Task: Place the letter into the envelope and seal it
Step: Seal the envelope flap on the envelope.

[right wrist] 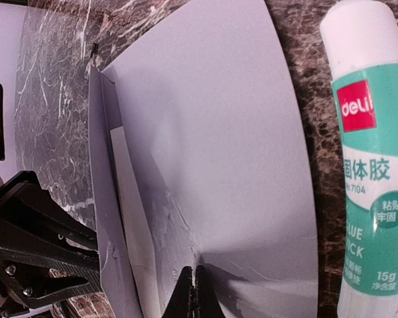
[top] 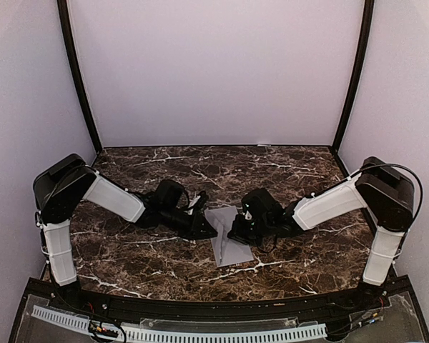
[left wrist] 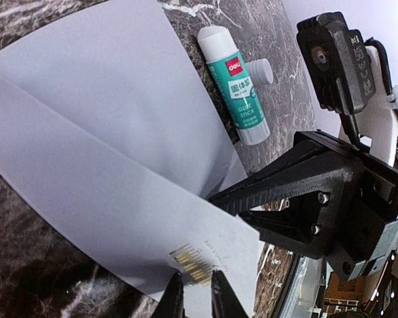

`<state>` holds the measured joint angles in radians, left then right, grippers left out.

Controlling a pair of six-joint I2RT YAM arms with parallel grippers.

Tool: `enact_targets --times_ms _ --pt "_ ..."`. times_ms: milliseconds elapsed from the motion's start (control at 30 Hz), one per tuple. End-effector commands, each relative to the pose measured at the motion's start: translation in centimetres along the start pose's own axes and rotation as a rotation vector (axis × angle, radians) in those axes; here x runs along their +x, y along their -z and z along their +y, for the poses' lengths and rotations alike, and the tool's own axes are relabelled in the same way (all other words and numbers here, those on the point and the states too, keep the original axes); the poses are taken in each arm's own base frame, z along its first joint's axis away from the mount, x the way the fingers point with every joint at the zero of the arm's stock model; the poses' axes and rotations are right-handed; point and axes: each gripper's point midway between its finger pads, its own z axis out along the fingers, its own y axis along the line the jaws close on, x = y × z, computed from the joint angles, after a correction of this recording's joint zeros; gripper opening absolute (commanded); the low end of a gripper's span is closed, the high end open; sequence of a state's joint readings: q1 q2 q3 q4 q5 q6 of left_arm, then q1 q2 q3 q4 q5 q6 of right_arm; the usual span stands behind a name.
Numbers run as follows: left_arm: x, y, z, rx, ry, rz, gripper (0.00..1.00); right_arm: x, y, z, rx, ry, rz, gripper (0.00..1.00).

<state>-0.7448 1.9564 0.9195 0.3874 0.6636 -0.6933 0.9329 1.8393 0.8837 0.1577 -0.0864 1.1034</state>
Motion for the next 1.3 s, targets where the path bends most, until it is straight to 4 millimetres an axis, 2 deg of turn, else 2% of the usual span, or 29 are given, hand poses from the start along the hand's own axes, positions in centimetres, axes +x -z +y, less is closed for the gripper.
enact_targets --times_ms 0,300,467,633,800,867,1033,1267 --pt "-1.7 -0.4 -1.0 0.010 -0.035 -0.042 0.15 0.8 -0.6 -1.6 0.033 -0.020 0.024 0.01" --pt "-1.6 -2.0 0.9 -0.015 0.001 -0.020 0.14 0.7 -0.4 -1.6 0.036 -0.020 0.019 0.00" --pt "-0.1 -2.4 3.0 -0.078 0.041 0.021 0.14 -0.3 0.8 -0.8 0.021 -0.008 -0.028 0.01" --pt "0.6 -2.3 4.3 -0.133 0.070 0.034 0.12 -1.7 2.9 1.1 -0.023 0.014 -0.092 0.08" --pt "0.8 -2.2 4.5 -0.143 0.080 0.039 0.12 -3.6 5.7 2.9 -0.033 0.087 -0.178 0.22" --pt "0.7 -2.2 4.5 -0.142 0.081 0.038 0.12 -3.7 6.0 3.6 -0.039 0.112 -0.173 0.23" --pt "0.3 -2.1 4.2 -0.137 0.075 0.026 0.12 -2.8 4.8 3.1 -0.053 0.107 -0.138 0.14" --pt "0.3 -1.8 4.0 -0.139 0.068 0.018 0.11 -1.7 2.1 3.7 -0.101 0.115 -0.052 0.01"
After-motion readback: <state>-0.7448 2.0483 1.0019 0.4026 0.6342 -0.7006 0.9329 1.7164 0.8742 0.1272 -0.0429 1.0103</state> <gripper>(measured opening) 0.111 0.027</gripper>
